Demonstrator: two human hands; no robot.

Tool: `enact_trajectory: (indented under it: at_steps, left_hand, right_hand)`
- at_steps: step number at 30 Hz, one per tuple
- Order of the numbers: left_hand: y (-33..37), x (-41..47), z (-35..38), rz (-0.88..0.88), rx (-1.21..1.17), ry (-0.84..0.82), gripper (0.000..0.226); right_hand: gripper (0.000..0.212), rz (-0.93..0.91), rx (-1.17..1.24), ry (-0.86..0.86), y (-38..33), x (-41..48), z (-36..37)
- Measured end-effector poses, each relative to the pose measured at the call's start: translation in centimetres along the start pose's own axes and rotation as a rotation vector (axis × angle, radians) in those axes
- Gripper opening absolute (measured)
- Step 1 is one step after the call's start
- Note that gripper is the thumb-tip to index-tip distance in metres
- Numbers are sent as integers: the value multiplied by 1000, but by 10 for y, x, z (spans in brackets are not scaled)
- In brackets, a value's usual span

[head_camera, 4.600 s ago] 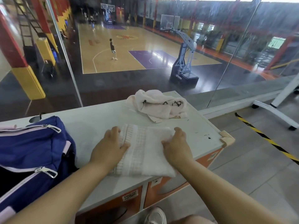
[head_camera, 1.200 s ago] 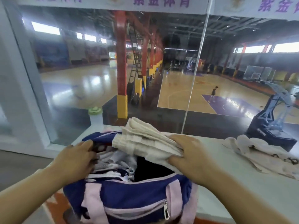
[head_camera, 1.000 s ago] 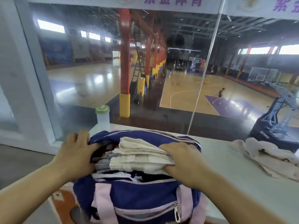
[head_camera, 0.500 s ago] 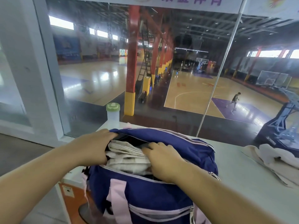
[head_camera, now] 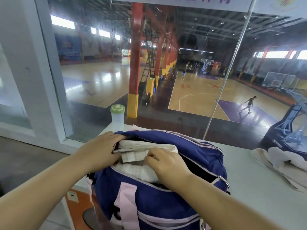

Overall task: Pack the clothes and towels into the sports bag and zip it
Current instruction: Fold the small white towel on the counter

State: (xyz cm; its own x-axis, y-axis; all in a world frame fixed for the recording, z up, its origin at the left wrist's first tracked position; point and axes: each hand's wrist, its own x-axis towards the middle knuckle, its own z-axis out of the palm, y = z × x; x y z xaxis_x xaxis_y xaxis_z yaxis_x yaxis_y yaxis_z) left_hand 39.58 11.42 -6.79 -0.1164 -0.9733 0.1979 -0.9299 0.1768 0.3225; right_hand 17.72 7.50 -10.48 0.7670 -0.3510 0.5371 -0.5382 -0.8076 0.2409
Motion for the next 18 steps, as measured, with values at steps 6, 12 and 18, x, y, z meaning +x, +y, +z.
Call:
enact_trajectory:
  at_steps: [6, 12, 18]
  left_hand:
    - [-2, 3, 4, 4, 10, 92, 43]
    - [3, 12, 7, -18, -16, 145, 32]
    - [5, 14, 12, -13, 14, 118, 34]
  right_hand:
    - [12, -37, -50, 60, -3, 12, 10]
    - [61, 85, 86, -636, -12, 23, 4]
    - [80, 60, 192, -891, -18, 34, 23]
